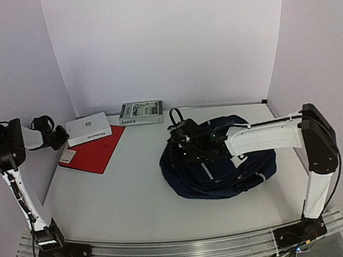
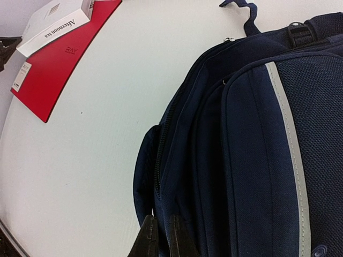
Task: Pack the student bag
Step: Adjust the book at the center of the board.
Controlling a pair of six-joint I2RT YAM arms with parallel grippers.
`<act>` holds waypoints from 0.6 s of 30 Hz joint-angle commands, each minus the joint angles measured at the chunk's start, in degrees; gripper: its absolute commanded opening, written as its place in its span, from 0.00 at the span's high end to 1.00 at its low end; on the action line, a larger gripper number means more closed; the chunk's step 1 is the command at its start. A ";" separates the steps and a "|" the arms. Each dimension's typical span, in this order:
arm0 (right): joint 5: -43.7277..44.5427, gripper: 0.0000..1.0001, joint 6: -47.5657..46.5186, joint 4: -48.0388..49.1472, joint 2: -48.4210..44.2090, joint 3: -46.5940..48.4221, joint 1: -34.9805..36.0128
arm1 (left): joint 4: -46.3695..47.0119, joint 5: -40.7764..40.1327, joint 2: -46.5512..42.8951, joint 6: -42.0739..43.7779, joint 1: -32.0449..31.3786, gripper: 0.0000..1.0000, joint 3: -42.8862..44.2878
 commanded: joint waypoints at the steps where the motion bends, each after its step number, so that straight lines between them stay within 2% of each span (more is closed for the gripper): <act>1: 1.02 0.92 0.49 1.27 -3.49 -0.63 -0.13 | -0.34 2.18 -1.93 -3.14 1.11 1.00 -2.09; 8: 1.28 0.92 0.19 1.36 -4.30 -0.86 -0.14 | 5.21 8.82 -11.76 -9.45 0.19 1.00 -14.68; 18: -0.09 0.92 -0.41 1.88 -3.71 -0.49 -0.13 | -2.33 10.47 -27.75 -6.26 -6.28 1.00 -32.66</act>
